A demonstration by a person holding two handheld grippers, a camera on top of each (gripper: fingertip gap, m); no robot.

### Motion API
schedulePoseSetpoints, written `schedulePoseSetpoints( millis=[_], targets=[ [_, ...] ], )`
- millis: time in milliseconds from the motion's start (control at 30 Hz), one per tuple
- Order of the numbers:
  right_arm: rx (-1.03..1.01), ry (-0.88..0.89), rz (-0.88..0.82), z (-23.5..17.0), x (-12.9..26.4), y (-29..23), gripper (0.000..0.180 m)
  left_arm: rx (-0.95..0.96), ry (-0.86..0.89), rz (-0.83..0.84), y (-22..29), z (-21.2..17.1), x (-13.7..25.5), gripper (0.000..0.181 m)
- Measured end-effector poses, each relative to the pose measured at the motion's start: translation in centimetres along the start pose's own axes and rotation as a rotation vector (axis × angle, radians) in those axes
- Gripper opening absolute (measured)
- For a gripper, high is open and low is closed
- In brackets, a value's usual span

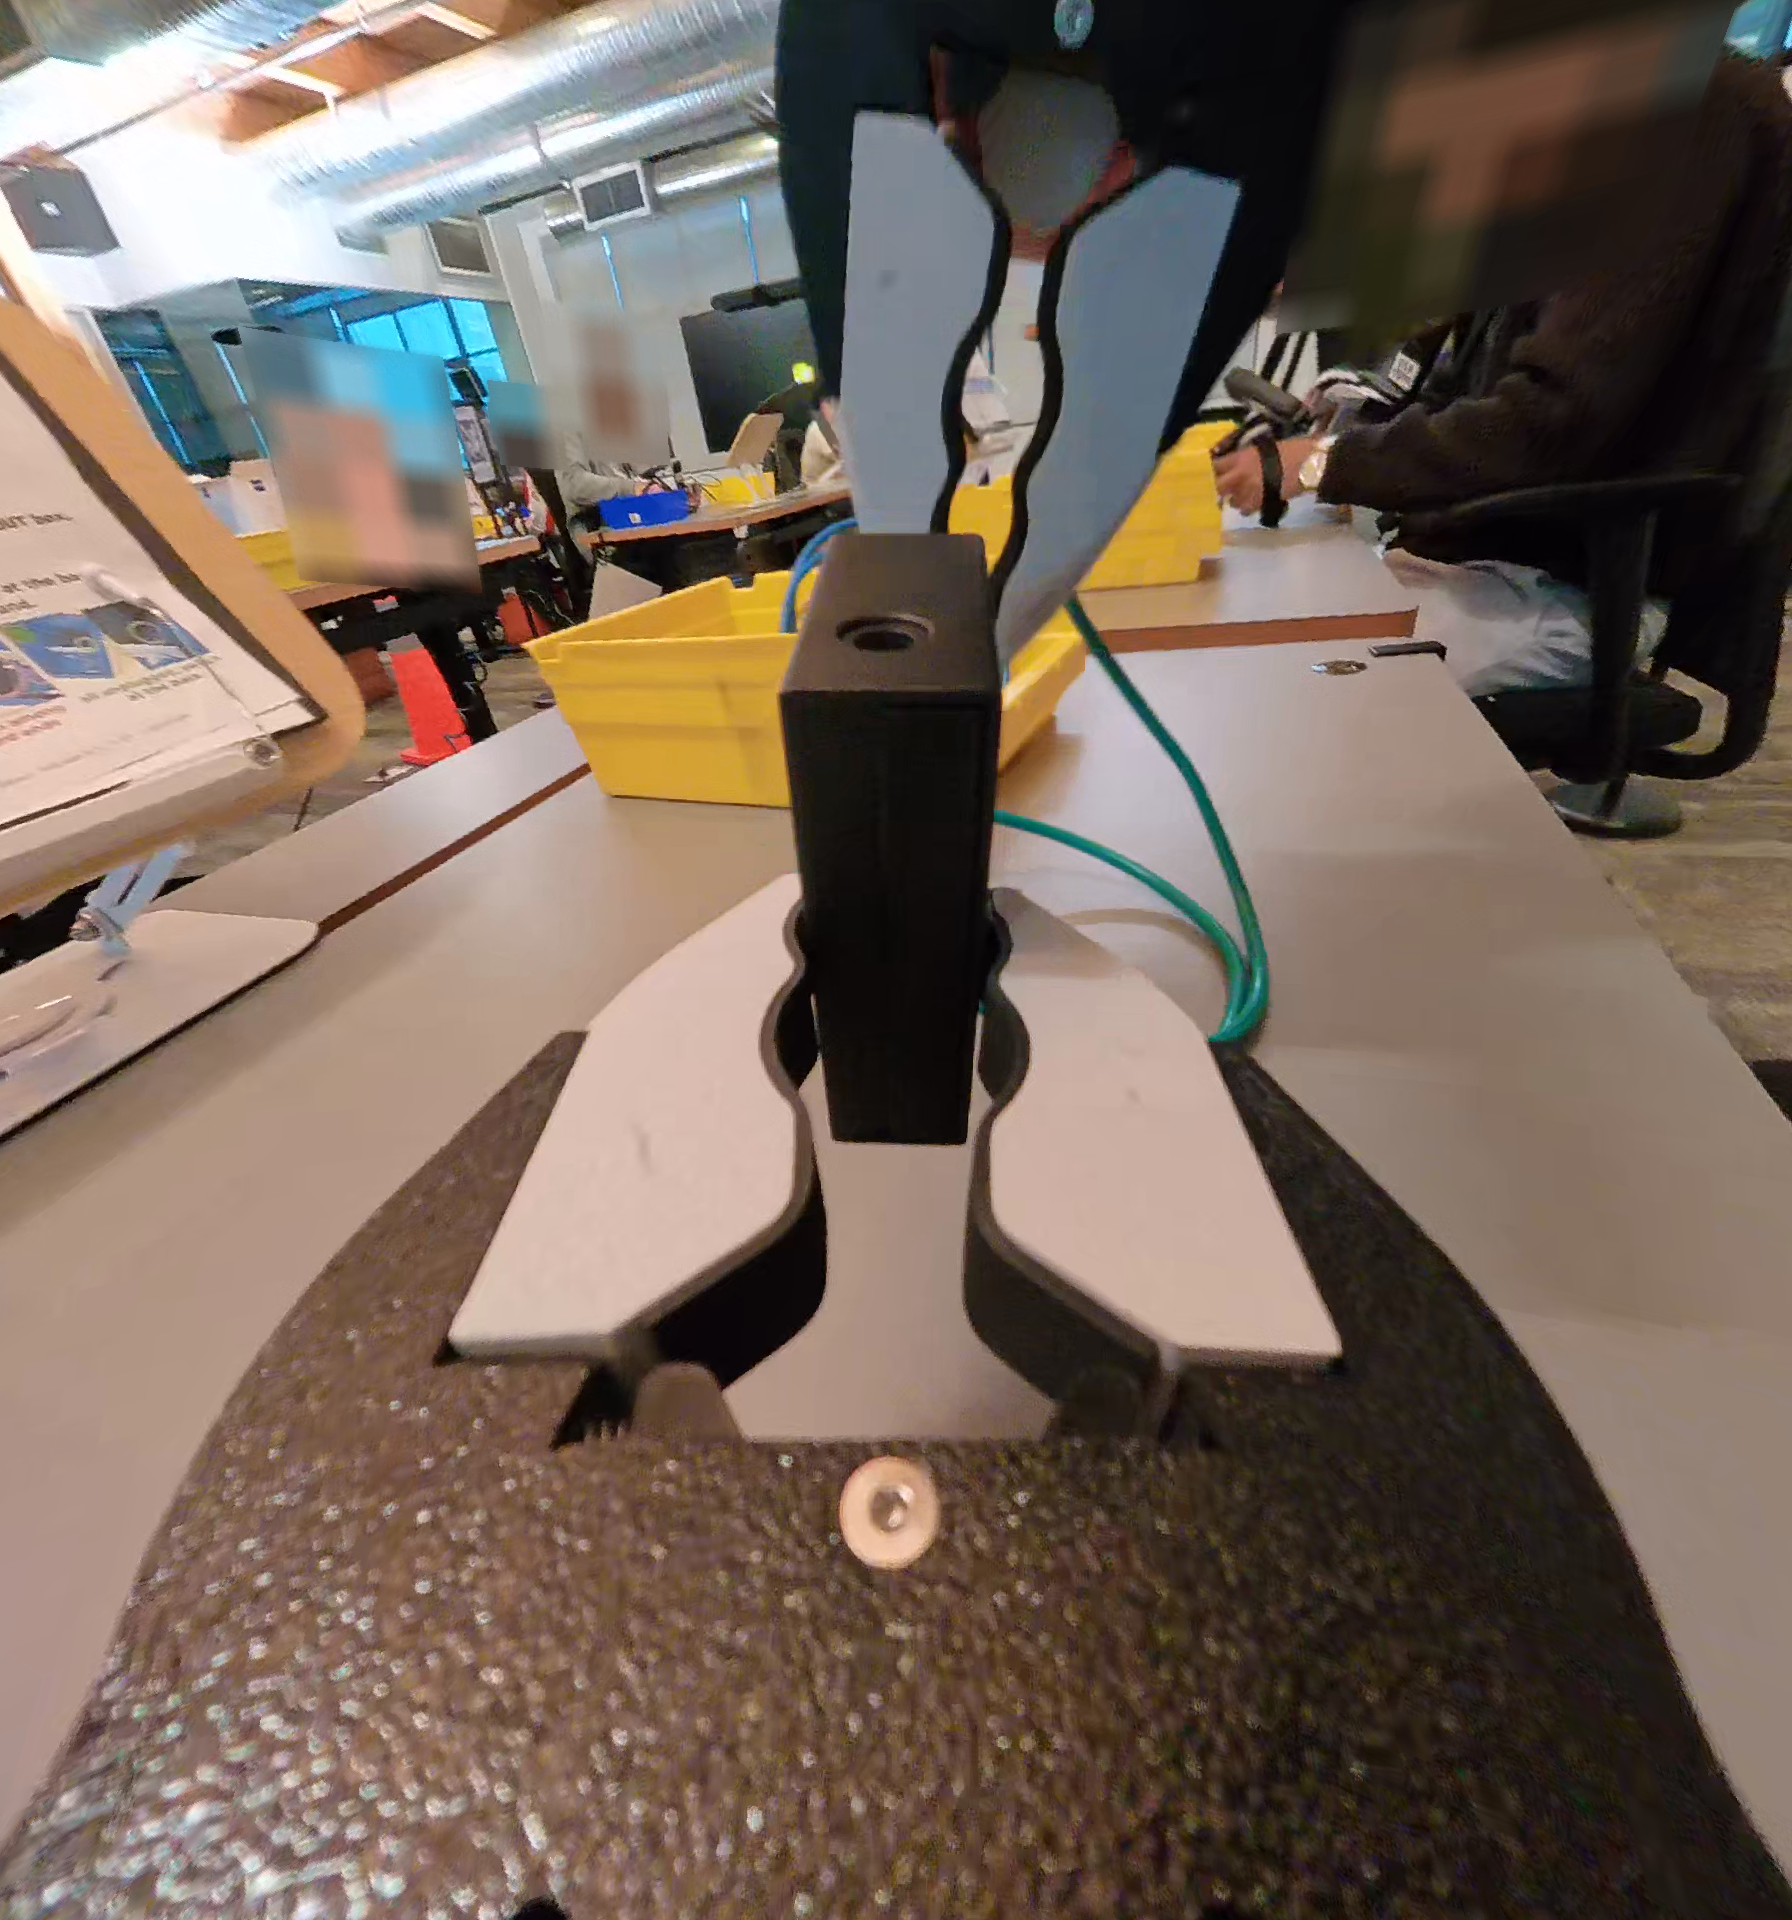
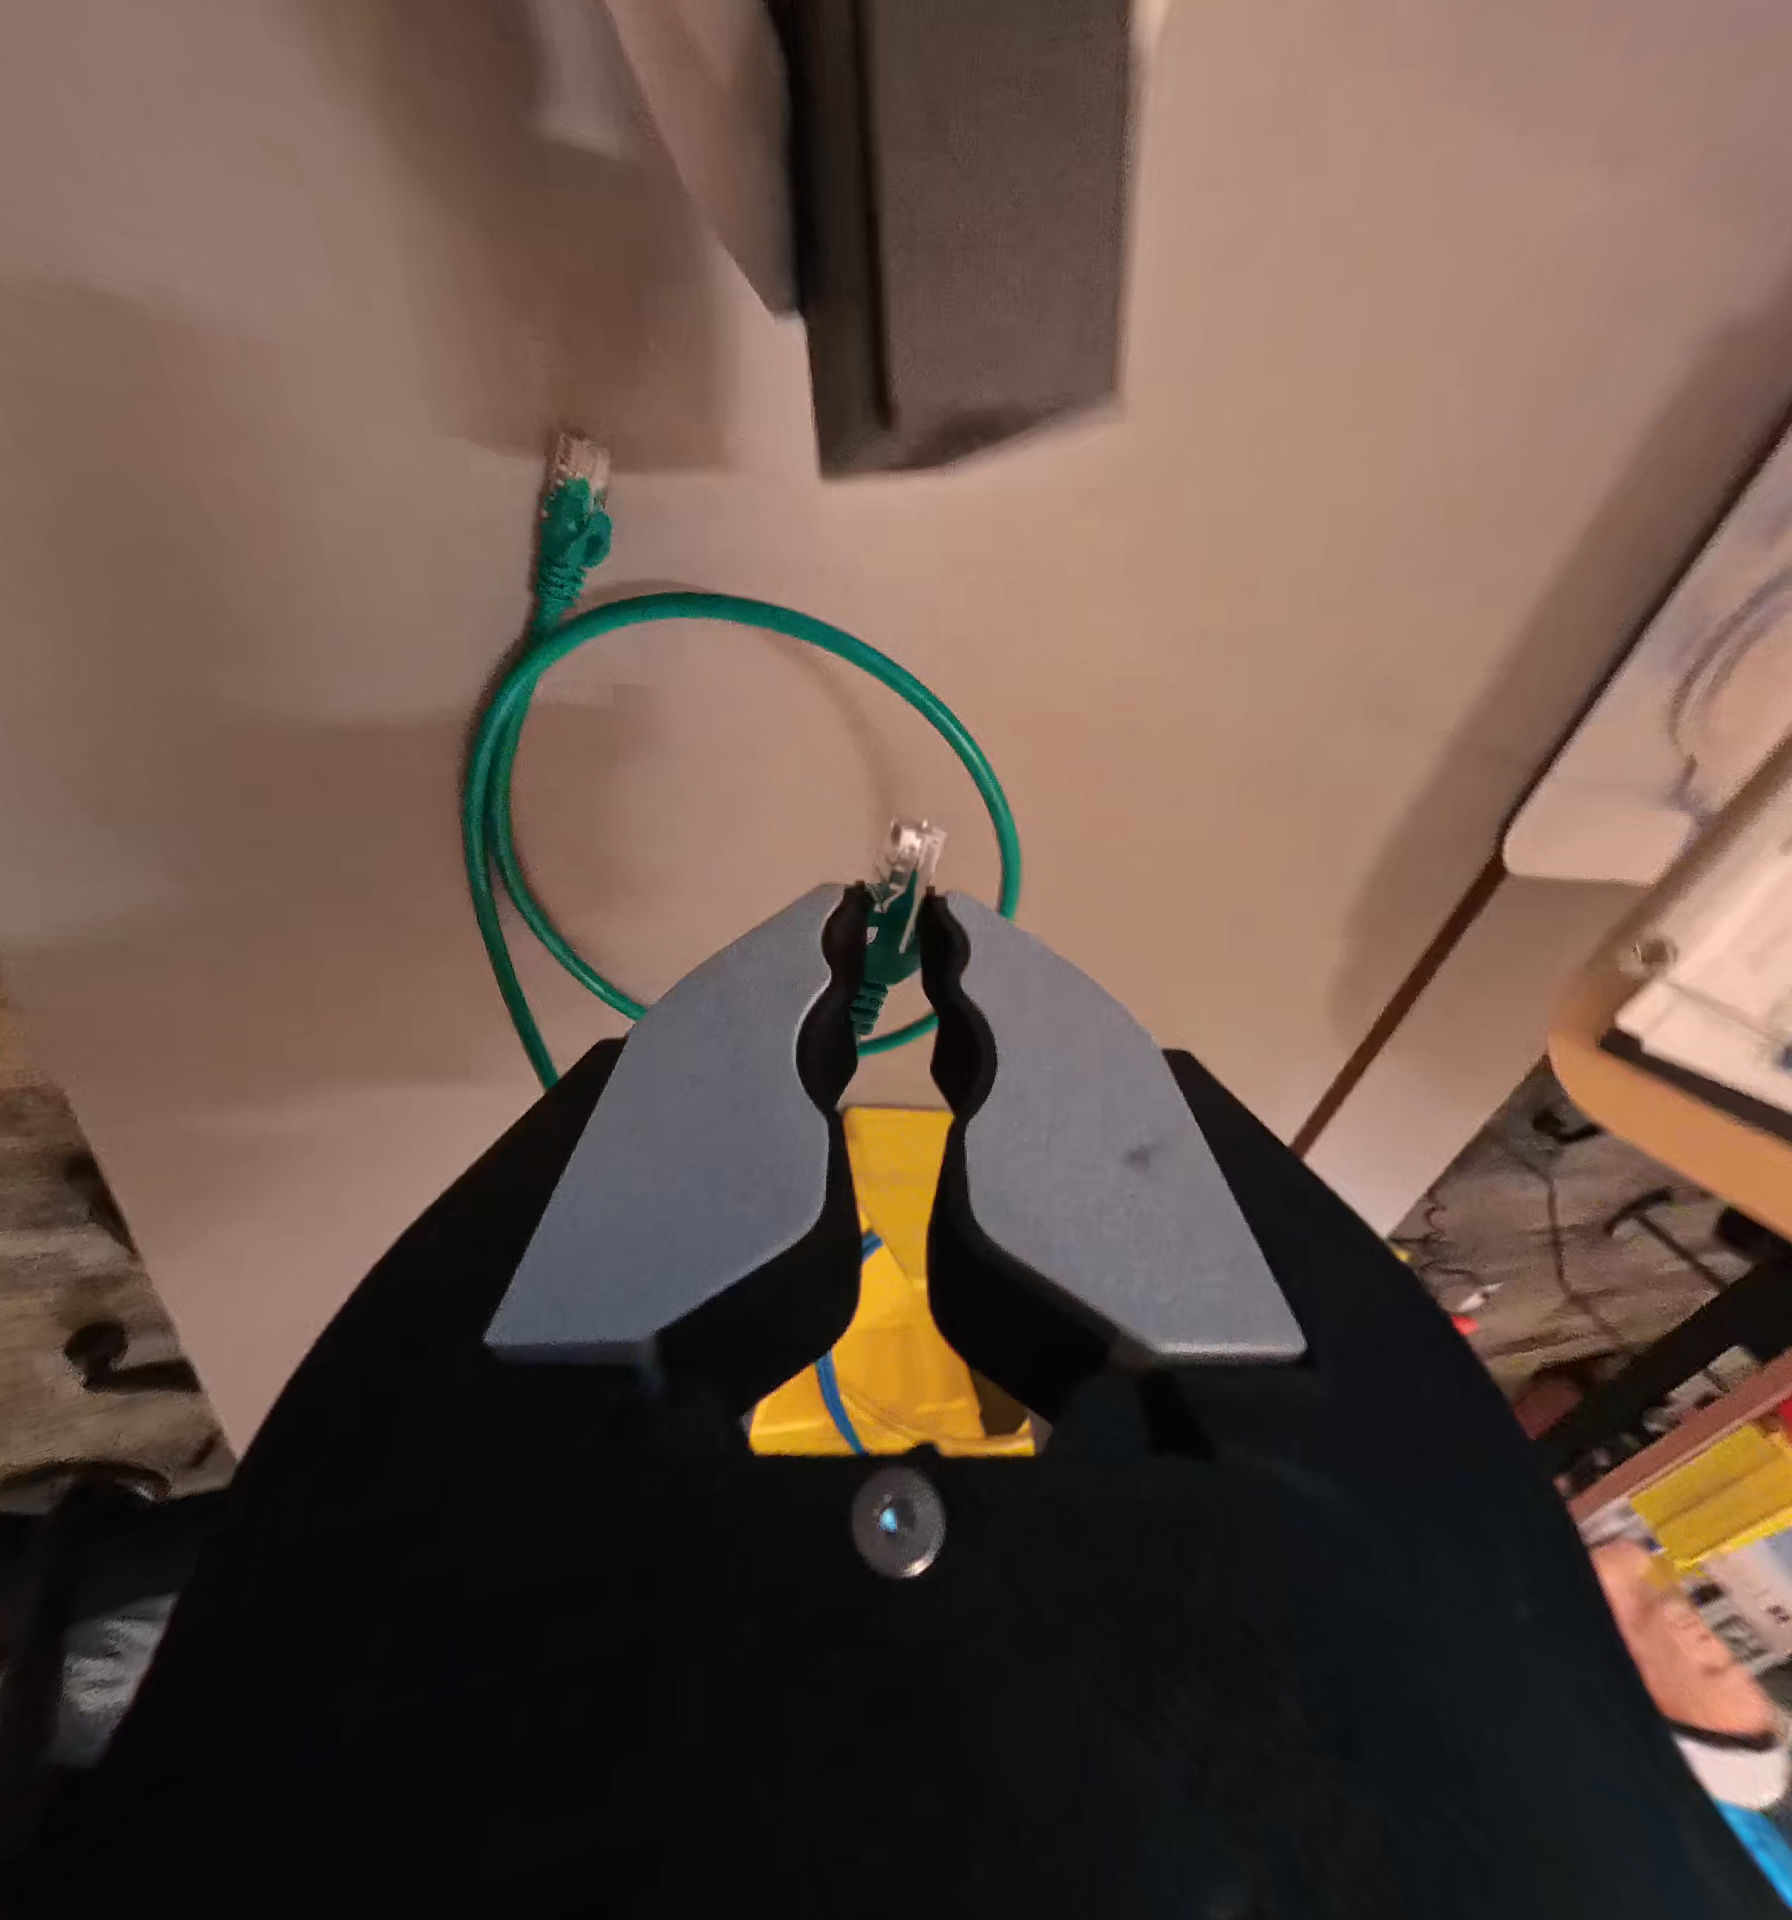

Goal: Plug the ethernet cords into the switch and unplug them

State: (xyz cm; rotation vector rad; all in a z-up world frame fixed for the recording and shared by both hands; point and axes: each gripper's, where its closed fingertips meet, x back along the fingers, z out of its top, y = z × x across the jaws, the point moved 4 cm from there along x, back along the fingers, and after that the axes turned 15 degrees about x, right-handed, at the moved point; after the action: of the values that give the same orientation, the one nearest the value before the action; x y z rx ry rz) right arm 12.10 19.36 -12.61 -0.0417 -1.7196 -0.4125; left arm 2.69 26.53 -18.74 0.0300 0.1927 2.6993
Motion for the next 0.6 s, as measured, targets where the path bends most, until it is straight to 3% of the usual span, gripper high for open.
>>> schedulePoseSetpoints(
  millis=[333, 500, 600],
  targets=[
    [-0.359, -0.025, -0.402, -13.1, 18.1, 3.5, 0.011, 0.082, 0.054, 0.007, -1.4, 0.5, 1.5, 0.027],
    [-0.521, -0.109, -0.505, -20.2, 21.4, 2.8, 0.012, 0.077, 0.029, -0.01, -1.0, 0.1, 1.0, 0.027],
    [-0.604, -0.064, -0.55, -22.7, 22.4, 2.2, 0.012, 0.072, 0.025, -0.013, -0.9, 0.0, 1.0, 0.027]
  ],
)
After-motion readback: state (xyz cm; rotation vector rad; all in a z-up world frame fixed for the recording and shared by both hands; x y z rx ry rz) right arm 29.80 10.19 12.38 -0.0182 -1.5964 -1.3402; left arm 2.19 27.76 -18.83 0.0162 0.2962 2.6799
